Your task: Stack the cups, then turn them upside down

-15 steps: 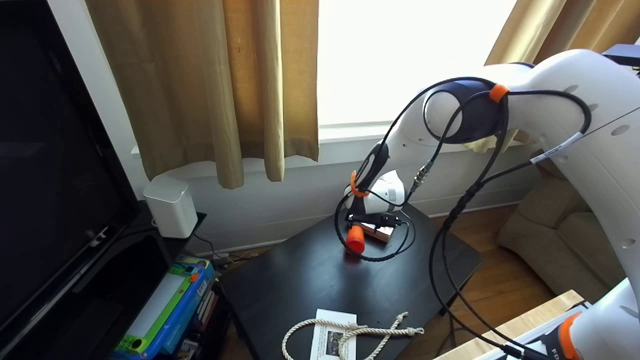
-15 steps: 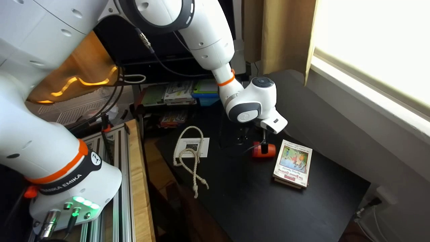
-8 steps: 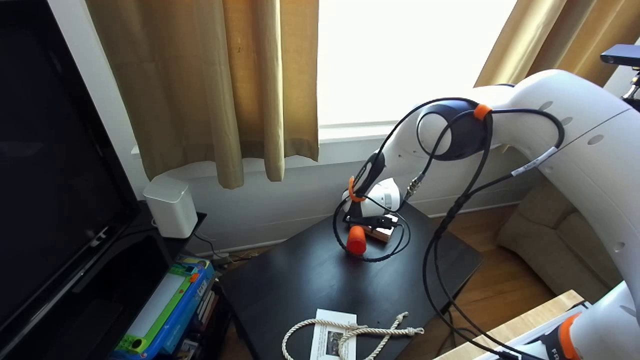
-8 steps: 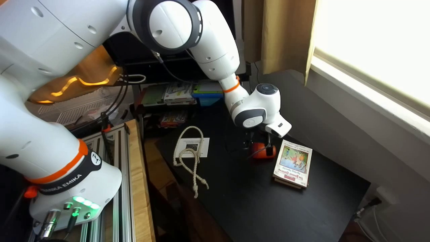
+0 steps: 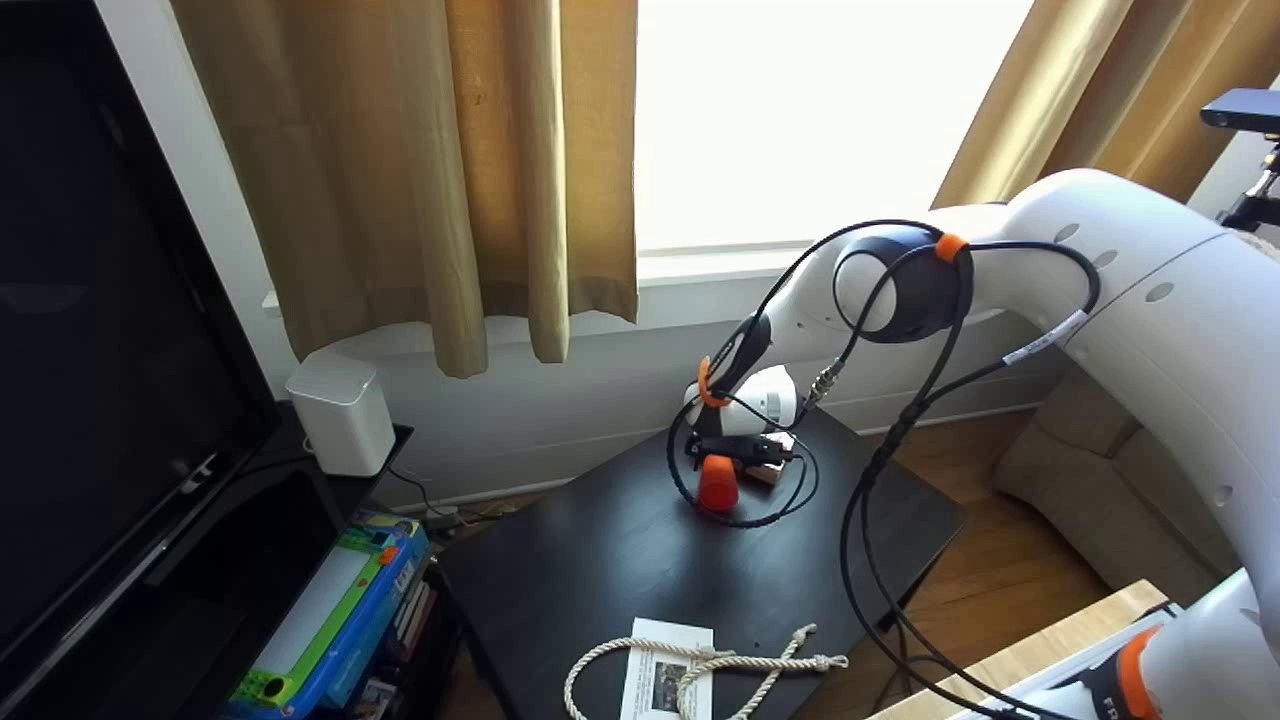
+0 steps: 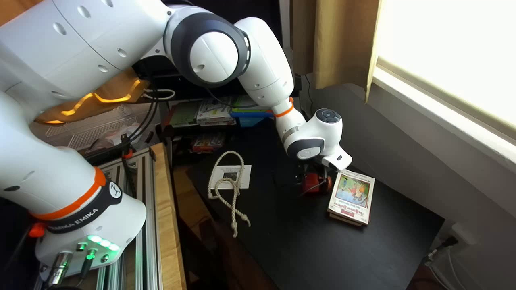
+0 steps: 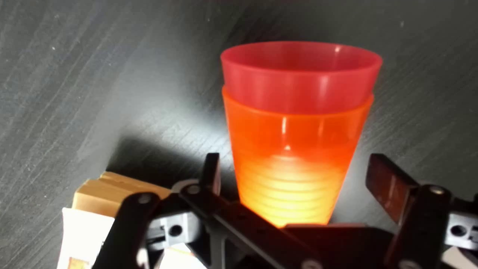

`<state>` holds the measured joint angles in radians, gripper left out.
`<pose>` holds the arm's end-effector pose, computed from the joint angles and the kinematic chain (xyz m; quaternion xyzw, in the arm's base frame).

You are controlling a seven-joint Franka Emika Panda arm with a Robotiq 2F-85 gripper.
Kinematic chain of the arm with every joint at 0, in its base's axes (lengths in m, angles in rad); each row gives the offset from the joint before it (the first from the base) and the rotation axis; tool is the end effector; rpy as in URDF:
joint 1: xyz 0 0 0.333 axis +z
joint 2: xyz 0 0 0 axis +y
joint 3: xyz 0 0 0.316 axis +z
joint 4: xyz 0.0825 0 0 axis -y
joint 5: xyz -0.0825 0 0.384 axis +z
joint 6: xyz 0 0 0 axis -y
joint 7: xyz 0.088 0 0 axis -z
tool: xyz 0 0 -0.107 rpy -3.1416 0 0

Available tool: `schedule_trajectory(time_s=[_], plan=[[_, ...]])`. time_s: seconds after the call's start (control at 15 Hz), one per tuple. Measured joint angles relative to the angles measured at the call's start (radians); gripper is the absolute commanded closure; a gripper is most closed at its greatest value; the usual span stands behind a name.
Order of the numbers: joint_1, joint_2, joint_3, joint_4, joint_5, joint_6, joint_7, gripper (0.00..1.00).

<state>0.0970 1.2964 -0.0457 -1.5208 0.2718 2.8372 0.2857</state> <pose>0.6162 0.0190 -0.1031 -0.9735 0.2274 -0.0089 0.0221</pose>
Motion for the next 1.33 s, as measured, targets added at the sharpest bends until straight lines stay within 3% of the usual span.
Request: schedule_trajectory(time_s=[0.4, 0.53, 0.73, 1.0, 1.33], plan=[[-0.029, 0.008, 0.01, 0.036, 0.0, -0.12, -0.007, 0.02], [-0.042, 0.012, 0.02, 0.049, 0.0, -0.158, -0.012, 0.26], [-0.064, 0.021, 0.04, 0.069, 0.0, -0.213, -0.018, 0.44], [-0.086, 0.026, 0.056, 0.093, 0.0, -0.259, -0.024, 0.46], [-0.065, 0.025, 0.057, 0.086, 0.0, -0.234, 0.011, 0.46]])
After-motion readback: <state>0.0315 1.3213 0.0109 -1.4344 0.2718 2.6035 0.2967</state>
